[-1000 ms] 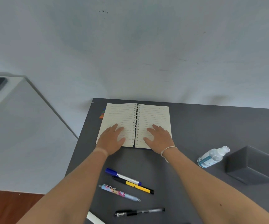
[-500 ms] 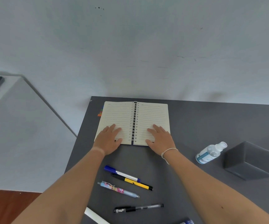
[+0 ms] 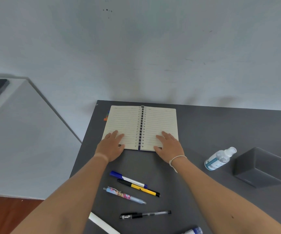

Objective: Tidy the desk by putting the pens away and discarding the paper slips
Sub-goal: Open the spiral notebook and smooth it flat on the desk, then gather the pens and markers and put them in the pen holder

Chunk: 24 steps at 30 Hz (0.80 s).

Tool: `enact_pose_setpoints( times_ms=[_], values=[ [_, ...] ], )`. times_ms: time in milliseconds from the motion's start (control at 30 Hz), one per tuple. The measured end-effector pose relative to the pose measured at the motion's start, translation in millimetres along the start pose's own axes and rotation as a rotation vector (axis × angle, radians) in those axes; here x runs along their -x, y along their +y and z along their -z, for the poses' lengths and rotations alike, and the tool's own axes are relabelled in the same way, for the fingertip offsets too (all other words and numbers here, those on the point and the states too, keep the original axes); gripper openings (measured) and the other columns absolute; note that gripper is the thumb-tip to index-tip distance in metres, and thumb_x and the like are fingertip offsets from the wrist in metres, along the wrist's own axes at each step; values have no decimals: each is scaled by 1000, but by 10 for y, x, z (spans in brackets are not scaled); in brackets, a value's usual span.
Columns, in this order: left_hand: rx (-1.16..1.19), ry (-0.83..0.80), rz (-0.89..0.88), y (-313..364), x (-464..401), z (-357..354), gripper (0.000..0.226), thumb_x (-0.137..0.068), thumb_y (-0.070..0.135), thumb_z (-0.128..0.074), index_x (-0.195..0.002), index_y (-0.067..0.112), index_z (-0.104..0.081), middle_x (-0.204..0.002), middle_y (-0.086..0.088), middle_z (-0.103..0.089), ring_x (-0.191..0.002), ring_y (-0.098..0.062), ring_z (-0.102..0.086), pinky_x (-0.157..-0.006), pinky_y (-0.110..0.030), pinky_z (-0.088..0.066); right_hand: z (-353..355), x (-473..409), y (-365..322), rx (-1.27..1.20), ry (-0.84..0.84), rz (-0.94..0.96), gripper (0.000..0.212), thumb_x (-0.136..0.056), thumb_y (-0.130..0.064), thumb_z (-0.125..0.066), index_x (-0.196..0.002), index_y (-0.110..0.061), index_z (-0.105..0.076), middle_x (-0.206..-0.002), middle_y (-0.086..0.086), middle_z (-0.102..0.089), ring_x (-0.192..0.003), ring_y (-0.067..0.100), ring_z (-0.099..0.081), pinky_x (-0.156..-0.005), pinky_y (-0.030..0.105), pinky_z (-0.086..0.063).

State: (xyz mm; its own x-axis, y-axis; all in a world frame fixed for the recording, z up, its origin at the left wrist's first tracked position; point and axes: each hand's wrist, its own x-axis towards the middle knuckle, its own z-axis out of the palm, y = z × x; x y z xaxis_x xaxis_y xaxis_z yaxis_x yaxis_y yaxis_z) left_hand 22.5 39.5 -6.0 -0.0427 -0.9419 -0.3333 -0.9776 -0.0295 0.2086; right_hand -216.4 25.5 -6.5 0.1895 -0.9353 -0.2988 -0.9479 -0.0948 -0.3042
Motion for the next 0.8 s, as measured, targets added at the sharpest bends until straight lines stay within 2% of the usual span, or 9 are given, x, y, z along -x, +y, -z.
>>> enact_pose_setpoints(
  times_ms=[200,367,600,800],
  values=[
    [10,-6,8,-9,212,34,51,-95,37,-39,-144,23,-30,-155,1,-23,-142,-20,-23,-108,-41,-37,44,188,-15,-30,0,-23,50,-92,-40,-43,-139,-22,-38,-155,0,-26,-142,20,-24,-112,37,-29],
    [-15,1,-7,-11,466,1,48,-95,36,-39,-141,22,-35,-146,1,-35,-132,-21,-35,-102,-39,-43,0,434,-58,-52,-7,-17,47,-92,-38,-44,-136,-22,-42,-152,0,-31,-139,20,-29,-109,36,-32],
    [3,8,-3,-17,761,-81,46,-95,34,-39,-139,20,-39,-145,1,-38,-132,-22,-35,-102,-41,-43,-101,712,-142,-83,32,6,42,-92,-33,-45,-130,-18,-48,-143,1,-42,-132,21,-37,-103,35,-37],
    [48,42,27,-101,1062,-149,44,-96,33,-41,-138,20,-41,-142,-1,-42,-132,-22,-37,-103,-39,-42,-232,937,-283,-139,41,115,32,-92,-28,-45,-121,-20,-56,-128,1,-54,-118,21,-48,-95,33,-44]
  ],
)
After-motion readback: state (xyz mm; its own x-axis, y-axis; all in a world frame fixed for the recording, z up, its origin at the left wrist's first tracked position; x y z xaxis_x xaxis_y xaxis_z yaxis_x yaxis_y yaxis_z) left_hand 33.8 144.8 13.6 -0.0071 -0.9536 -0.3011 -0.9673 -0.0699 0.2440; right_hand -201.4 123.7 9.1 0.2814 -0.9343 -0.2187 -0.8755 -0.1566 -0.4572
